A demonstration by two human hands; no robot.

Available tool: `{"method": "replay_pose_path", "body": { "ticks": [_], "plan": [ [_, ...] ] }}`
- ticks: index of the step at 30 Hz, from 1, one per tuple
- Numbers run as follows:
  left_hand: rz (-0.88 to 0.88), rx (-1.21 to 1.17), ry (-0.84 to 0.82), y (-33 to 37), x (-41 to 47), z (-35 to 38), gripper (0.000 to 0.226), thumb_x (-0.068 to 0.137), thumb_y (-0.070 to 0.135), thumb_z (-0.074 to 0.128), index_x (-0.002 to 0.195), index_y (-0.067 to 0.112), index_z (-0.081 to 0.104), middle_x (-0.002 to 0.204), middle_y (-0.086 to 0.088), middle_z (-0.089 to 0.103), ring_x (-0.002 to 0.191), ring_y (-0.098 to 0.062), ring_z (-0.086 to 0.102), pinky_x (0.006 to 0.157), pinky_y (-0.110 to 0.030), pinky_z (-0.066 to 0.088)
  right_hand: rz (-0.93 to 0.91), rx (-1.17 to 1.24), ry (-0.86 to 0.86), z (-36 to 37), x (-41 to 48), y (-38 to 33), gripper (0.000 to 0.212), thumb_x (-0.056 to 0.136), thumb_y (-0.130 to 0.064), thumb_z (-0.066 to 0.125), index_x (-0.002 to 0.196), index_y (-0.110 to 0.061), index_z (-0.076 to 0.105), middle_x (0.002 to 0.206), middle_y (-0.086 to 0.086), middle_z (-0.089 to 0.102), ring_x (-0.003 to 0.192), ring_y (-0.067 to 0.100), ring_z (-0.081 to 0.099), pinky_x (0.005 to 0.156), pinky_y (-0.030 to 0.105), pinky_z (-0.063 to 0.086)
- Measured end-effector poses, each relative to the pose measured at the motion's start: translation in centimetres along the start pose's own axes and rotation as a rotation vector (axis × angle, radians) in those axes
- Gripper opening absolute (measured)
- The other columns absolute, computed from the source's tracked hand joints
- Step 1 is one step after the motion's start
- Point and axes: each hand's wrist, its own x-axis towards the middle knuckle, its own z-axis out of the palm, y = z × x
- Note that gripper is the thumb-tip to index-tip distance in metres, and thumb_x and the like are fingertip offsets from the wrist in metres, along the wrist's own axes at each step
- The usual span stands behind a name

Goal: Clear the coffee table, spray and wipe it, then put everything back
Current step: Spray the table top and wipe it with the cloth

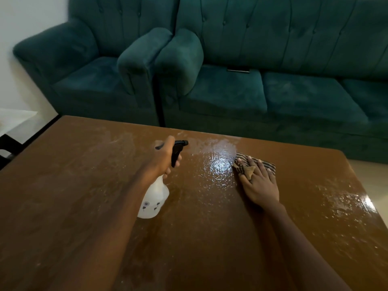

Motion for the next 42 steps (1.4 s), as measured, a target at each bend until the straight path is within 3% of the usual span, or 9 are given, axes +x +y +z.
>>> {"method": "replay_pose_path", "body": {
  "ticks": [8,14,20,22,24,28,32,38,42],
  "plan": [
    [0.059,-0.041,0.068,-0.9,0.5,-1.3,0.067,0.091,0.064,0.027,0.093,0.013,0.070,0.085,-0.007,0.075,0.047,-0.014,0.047,0.043,-0.024,0.039,0.095,0.068,0.005,-1.0,4.5,0.3,0.059,0.100,-0.055,0.020,0.156,-0.039,0.012,0.166,-0.009,-0.002,0.151,0.015,-0.010,0.120,0.043,-0.004],
    [0.141,-0.122,0.162,-1.8,0.0,-1.8,0.068,0.088,0.063,0.028,0.092,0.011,0.071,0.085,-0.006,0.076,0.044,-0.014,0.049,0.041,-0.024,0.039,0.150,0.058,-0.051,-1.5,10.9,-5.4,0.067,0.099,-0.060,0.013,0.158,-0.029,0.010,0.166,0.002,-0.007,0.151,0.027,-0.010,0.121,0.051,-0.005],
    [0.156,-0.176,0.173,-2.1,0.3,-2.6,0.071,0.091,0.061,0.025,0.093,0.008,0.072,0.091,-0.010,0.076,0.046,-0.019,0.048,0.045,-0.028,0.039,-0.348,-0.020,-0.127,0.8,8.8,-14.0,0.064,0.098,-0.062,0.015,0.155,-0.033,0.024,0.165,-0.005,-0.003,0.152,0.022,-0.004,0.120,0.045,-0.004],
    [0.151,-0.178,0.167,-2.1,0.5,-2.4,0.070,0.091,0.061,0.026,0.093,0.008,0.072,0.091,-0.010,0.076,0.043,-0.017,0.047,0.044,-0.028,0.038,-0.523,-0.034,-0.128,1.5,5.9,-12.9,0.064,0.095,-0.064,0.013,0.153,-0.040,0.026,0.163,-0.014,-0.003,0.151,0.013,-0.006,0.118,0.038,-0.005],
    [0.146,-0.175,0.170,-2.0,0.6,-2.3,0.070,0.090,0.062,0.026,0.092,0.008,0.072,0.090,-0.009,0.076,0.042,-0.016,0.047,0.044,-0.027,0.038,-0.576,-0.020,-0.110,1.7,4.0,-10.0,0.061,0.094,-0.065,0.013,0.152,-0.047,0.021,0.161,-0.020,-0.005,0.148,0.005,-0.009,0.117,0.034,-0.006],
    [0.148,-0.165,0.189,-2.4,0.7,-2.4,0.068,0.091,0.062,0.026,0.092,0.012,0.073,0.089,-0.007,0.077,0.044,-0.014,0.050,0.043,-0.027,0.040,-0.285,-0.026,-0.055,0.4,6.0,-4.5,0.059,0.099,-0.059,0.018,0.154,-0.039,0.019,0.164,-0.014,-0.002,0.151,0.013,-0.004,0.117,0.039,-0.008],
    [0.174,-0.208,0.203,-2.9,0.3,-2.8,0.065,0.093,0.058,0.026,0.088,0.013,0.073,0.088,-0.008,0.076,0.042,-0.015,0.049,0.040,-0.026,0.040,-0.008,0.003,-0.053,-0.6,9.7,-5.4,0.062,0.101,-0.058,0.014,0.157,-0.034,0.010,0.166,-0.003,-0.007,0.151,0.022,-0.011,0.121,0.046,-0.006],
    [0.168,-0.195,0.112,-2.5,0.2,-4.0,0.063,0.093,0.059,0.027,0.079,0.020,0.075,0.087,-0.009,0.076,0.040,-0.014,0.048,0.039,-0.026,0.040,-0.203,0.019,-0.095,0.7,8.2,-11.6,0.062,0.100,-0.060,0.016,0.156,-0.032,0.019,0.165,-0.005,-0.009,0.151,0.021,-0.011,0.122,0.046,-0.004],
    [0.120,-0.104,0.053,-2.8,0.7,-6.5,0.070,0.090,0.064,0.027,0.084,0.011,0.073,0.087,-0.010,0.076,0.041,-0.014,0.047,0.039,-0.026,0.040,-0.121,0.047,-0.060,1.6,6.2,-12.2,0.060,0.101,-0.059,0.014,0.157,-0.036,0.009,0.165,-0.008,-0.009,0.151,0.019,-0.014,0.120,0.043,-0.007]
  ]
}}
